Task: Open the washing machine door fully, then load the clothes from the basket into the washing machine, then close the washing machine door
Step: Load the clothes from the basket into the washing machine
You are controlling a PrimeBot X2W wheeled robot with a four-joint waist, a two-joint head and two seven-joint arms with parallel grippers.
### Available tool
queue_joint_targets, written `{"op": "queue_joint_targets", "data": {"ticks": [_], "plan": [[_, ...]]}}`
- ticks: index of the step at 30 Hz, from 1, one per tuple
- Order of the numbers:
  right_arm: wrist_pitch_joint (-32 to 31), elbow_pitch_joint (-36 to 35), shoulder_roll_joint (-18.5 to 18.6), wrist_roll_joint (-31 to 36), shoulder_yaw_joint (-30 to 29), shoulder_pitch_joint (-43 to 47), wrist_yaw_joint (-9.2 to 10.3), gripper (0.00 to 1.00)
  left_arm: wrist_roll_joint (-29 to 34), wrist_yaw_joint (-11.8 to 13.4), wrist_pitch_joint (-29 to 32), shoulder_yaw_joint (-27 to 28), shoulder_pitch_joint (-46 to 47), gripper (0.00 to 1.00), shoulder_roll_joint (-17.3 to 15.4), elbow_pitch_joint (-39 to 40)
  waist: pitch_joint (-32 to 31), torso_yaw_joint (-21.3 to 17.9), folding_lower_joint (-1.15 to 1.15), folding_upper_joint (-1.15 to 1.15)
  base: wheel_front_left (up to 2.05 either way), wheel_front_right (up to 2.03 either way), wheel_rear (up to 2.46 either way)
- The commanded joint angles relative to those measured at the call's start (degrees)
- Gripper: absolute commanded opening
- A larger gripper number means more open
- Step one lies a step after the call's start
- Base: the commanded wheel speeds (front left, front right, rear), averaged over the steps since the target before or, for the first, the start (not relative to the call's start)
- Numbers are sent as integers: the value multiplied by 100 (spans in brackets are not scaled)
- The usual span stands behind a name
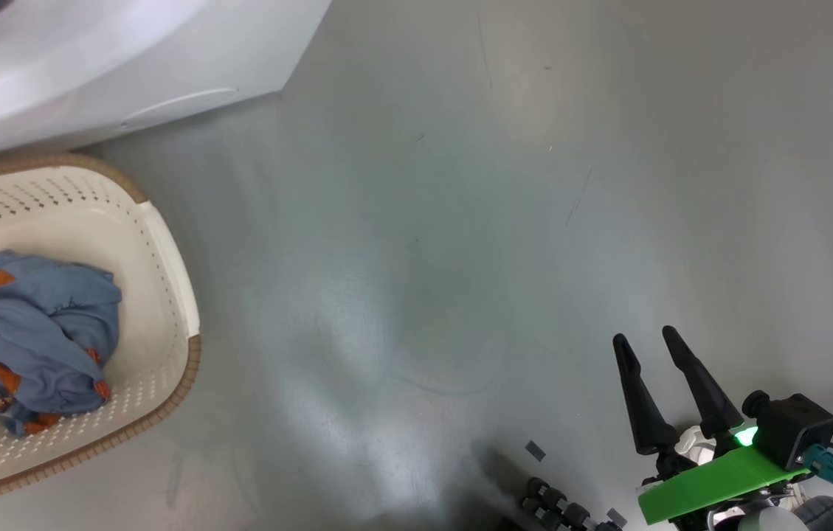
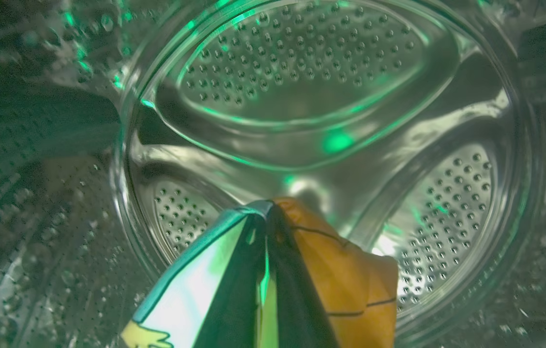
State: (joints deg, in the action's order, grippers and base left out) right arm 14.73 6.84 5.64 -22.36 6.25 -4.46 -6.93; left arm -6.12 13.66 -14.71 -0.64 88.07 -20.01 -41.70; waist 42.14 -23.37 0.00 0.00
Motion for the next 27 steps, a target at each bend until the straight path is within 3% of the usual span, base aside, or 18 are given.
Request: {"op": "queue_joint_targets", "data": {"ticks": [1, 8, 16, 17, 19, 20, 27], "plan": [[27, -96, 109, -78, 88, 196, -56, 100, 123, 19, -29, 8, -85, 0, -198, 297, 31, 11, 0, 0, 0, 0, 0], [27, -71, 122, -85, 136, 178, -56, 100, 187, -28, -29, -17, -362, 0, -139, 20, 31, 11, 0, 0, 0, 0, 0], [27, 2, 112, -88, 119, 221, -56, 100, 206, -46, 23, -130, -227, 0, -45, -1343, -113, 87, 0, 0, 0, 0, 0], [27, 3, 108, -93, 116, 220, -56, 100, 193, -45, 75, -137, -188, 15, -23, -1535, -144, 105, 0, 0, 0, 0, 0], [27, -1, 111, -92, 124, 222, -56, 100, 215, -58, 158, -200, -112, 55, 2, -1861, -202, 138, 0, 0, 0, 0, 0], [27, 0, 115, -91, 128, 220, -56, 100, 222, -43, 176, -219, -81, 99, 11, -1990, -227, 153, 0, 0, 0, 0, 0], [27, 22, 134, -81, 141, 219, -56, 100, 162, 9, 406, -288, 2, 100, 188, -2707, -412, 309, 0, 0, 0, 0, 0]]}}
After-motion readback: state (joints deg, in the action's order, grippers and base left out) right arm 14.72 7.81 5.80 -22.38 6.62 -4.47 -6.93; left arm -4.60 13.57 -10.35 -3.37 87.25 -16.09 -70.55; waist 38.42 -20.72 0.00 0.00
